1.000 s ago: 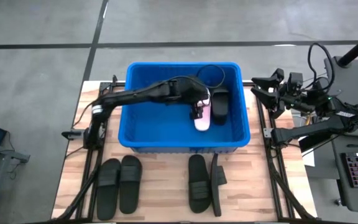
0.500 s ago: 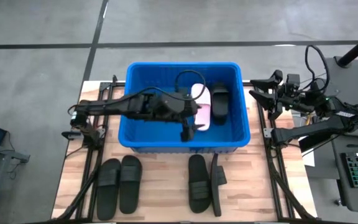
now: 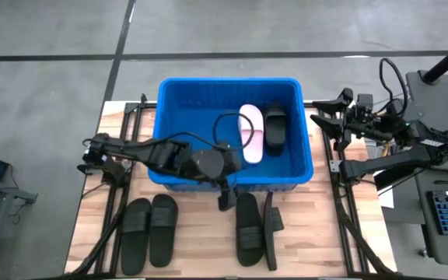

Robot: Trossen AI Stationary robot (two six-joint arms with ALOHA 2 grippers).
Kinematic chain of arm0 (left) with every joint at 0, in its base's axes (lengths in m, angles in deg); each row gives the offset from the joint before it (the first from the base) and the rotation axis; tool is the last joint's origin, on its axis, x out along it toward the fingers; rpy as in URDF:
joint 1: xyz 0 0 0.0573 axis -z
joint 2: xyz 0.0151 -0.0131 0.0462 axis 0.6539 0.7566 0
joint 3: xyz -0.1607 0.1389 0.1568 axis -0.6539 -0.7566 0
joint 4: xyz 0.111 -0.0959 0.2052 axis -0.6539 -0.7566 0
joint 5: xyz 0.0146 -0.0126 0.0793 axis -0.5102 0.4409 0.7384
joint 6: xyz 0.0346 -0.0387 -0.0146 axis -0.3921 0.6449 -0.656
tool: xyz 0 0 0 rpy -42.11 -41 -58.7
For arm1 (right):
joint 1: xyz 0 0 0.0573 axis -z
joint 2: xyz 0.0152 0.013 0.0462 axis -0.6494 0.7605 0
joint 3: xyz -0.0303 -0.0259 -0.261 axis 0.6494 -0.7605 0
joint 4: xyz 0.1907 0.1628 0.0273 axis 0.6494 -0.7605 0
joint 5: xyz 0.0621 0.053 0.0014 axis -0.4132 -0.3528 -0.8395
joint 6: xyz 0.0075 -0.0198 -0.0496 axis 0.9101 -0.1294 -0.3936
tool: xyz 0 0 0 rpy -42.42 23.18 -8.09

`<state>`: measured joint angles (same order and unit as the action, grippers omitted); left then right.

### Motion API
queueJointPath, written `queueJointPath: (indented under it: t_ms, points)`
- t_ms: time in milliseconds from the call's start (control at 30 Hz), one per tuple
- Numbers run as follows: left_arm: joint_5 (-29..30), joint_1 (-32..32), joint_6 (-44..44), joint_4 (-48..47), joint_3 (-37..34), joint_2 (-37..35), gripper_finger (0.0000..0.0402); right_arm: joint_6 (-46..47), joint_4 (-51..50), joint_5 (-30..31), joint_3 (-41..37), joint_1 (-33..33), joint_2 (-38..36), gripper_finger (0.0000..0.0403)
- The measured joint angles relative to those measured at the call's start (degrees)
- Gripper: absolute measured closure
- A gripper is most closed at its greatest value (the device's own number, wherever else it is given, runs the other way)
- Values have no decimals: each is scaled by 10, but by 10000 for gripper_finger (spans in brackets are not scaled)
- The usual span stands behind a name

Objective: Pick and place slides into bin
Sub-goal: Put the black slide into the bin

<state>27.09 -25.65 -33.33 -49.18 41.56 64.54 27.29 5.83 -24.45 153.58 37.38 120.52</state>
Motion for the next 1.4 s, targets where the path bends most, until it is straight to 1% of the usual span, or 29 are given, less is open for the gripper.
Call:
queueJointPath:
  t_ms: [167, 333, 400, 567, 667, 800, 1100, 1400]
  points:
    - [-33, 29, 40, -55, 1, 0, 93, 7, 0, 0, 0, 0, 0, 177]
    - [-79, 54, 101, -145, -1, 0, 93, 28, 0, 1, 0, 0, 0, 177]
    - [-94, 65, 128, -196, -2, 0, 93, 37, 0, 2, 0, 0, 0, 177]
    - [-104, 102, 209, -303, -3, 0, 93, 56, 0, 2, 0, 0, 3, 177]
    - [-104, 132, 251, -348, -7, 0, 93, 61, 0, 3, 0, 0, 8, 177]
    - [-104, 176, 296, -376, -10, 0, 93, 63, 0, 3, 0, 0, 17, 177]
    - [-105, 270, 394, -394, -10, 0, 93, 102, 0, 2, 0, 0, 35, 177]
    - [-102, 332, 470, -392, -10, 0, 93, 106, 1, 2, 0, 0, 62, 177]
